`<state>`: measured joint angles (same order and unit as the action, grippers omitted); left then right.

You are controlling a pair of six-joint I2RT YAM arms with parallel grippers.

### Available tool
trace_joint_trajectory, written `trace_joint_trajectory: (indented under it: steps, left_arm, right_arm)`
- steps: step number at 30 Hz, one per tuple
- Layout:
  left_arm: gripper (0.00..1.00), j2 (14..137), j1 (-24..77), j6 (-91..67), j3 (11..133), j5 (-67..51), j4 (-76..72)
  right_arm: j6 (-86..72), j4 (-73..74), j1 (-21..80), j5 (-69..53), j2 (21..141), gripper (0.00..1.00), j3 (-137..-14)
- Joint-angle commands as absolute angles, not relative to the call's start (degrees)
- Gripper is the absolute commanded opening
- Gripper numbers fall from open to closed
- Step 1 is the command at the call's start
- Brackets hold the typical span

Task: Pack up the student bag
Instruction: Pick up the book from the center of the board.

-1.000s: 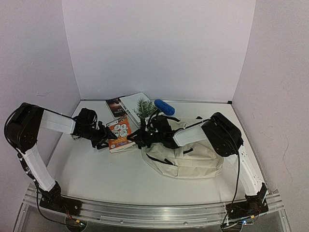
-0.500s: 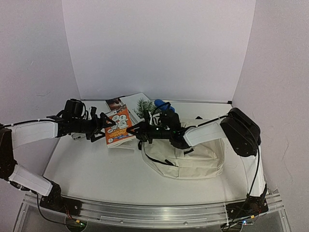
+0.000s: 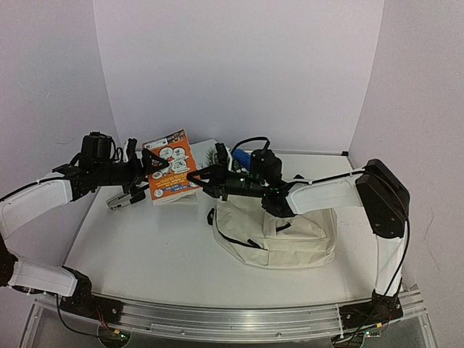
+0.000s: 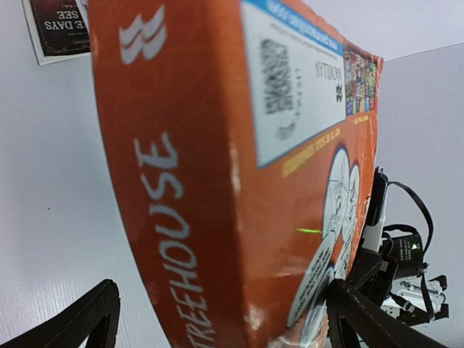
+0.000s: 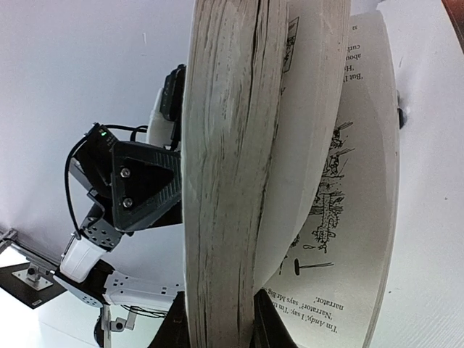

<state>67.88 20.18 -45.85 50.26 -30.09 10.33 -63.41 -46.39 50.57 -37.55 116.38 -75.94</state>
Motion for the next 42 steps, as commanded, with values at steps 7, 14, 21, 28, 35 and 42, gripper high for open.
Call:
trace_joint_trajectory:
  steps: [7,14,21,28,35,42]
  left_arm:
    - [0.89,68.52,19.95,-47.97,51.44,-42.44,-3.77]
    - [0.49,66.88,19.95,-51.13,48.30,-40.00,-9.62]
    - [0.14,67.86,19.95,-51.97,48.55,-39.97,-10.41]
    - [0.00,68.61,19.56,-48.10,51.90,-36.71,-2.14]
    - [0.00,68.57,15.31,-46.42,52.85,-31.75,7.04]
    - [0.00,70.17,8.93,-47.59,51.23,-33.60,9.29]
  right_arm:
    - [-62.65,-56.73,50.71,-39.23,111.10,0.00,-76.69]
    - [-62.58,-56.43,50.71,-37.80,111.43,0.00,-75.68]
    - [-56.18,-48.75,50.71,-33.61,108.87,0.17,-75.28]
    - [-43.44,-30.67,50.71,-23.26,102.24,0.64,-74.70]
    - [-34.50,-6.38,51.11,-5.98,100.02,0.83,-77.92]
    - [-28.11,9.21,53.94,4.12,104.96,0.81,-83.04]
